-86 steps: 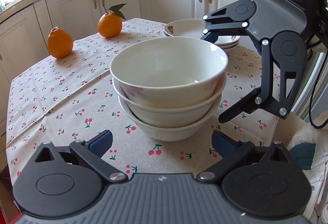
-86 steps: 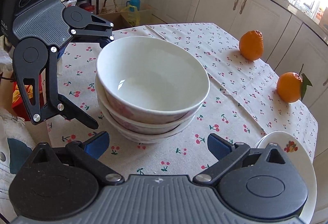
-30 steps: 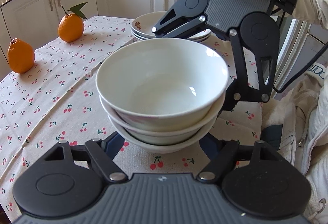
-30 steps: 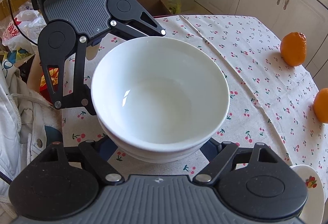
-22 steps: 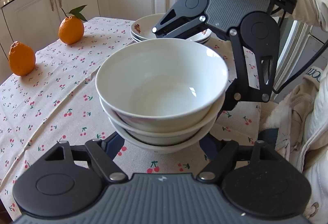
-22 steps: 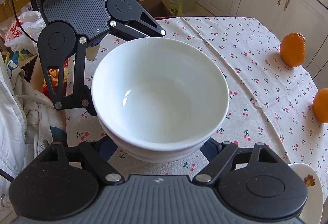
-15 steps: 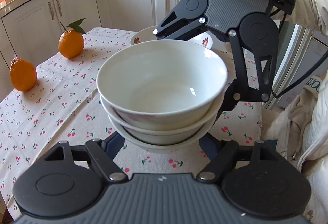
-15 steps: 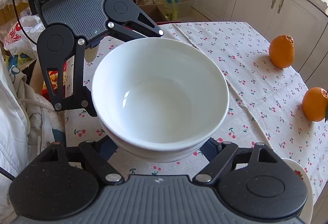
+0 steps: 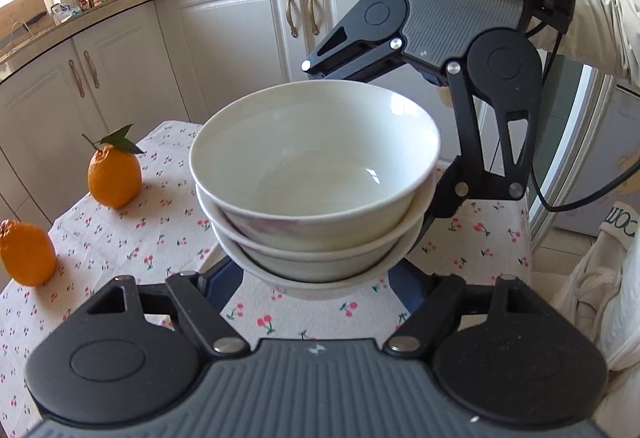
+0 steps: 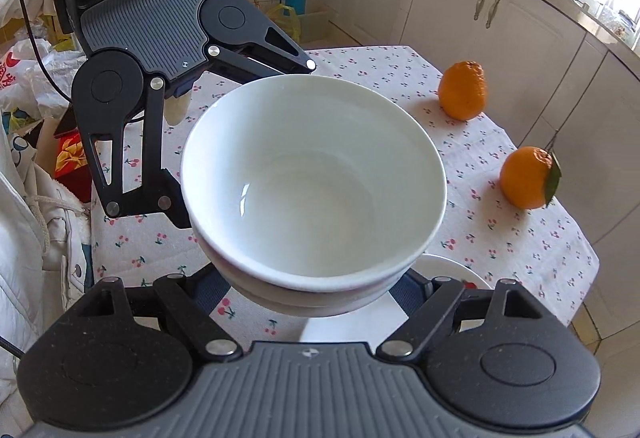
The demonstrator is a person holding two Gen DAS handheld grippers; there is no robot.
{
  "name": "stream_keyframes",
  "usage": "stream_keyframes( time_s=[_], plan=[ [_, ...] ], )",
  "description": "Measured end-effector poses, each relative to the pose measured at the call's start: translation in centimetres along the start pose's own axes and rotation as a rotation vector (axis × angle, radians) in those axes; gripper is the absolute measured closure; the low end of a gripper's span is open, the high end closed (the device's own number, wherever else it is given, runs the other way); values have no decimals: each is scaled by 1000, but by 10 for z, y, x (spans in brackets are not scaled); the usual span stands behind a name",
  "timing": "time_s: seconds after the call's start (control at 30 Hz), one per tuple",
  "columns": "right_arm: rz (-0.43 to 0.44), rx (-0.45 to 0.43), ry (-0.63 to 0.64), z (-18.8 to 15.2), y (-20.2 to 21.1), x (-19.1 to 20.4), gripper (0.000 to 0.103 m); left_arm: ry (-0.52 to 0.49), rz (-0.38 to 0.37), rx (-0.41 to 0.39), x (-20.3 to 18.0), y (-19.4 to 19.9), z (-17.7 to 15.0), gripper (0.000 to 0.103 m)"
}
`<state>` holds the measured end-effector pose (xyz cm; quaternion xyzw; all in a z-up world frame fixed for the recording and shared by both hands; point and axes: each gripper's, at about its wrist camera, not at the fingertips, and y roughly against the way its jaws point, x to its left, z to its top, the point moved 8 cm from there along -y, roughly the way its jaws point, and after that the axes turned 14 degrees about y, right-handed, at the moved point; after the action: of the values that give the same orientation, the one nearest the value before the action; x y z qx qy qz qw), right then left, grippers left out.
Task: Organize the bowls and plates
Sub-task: 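Lift the bowl stack and carry it over the plate stack with both tools, then lower the bowl stack onto the plates and open both tools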
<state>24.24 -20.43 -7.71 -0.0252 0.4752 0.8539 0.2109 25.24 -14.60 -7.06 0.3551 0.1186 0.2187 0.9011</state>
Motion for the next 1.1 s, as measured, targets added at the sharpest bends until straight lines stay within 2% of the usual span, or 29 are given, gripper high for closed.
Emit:
stream_keyframes(
  time_s=[0.23,0.5,0.93,1.1],
  plan=[
    [-56,24,-46,-37,13,-25,15,-36,-31,-13,-3,-37,29,24],
    [-56,58,-128,-76,12,-43,15,-34,-80,18,-8,-78,35,24],
    [-48,79,-182,-92,0,-51,15,-20,-95,45,-8,-97,34,24],
    [-49,74,-202,-94,0,-52,15,-26,-85,32,-9,-96,34,24]
  ],
)
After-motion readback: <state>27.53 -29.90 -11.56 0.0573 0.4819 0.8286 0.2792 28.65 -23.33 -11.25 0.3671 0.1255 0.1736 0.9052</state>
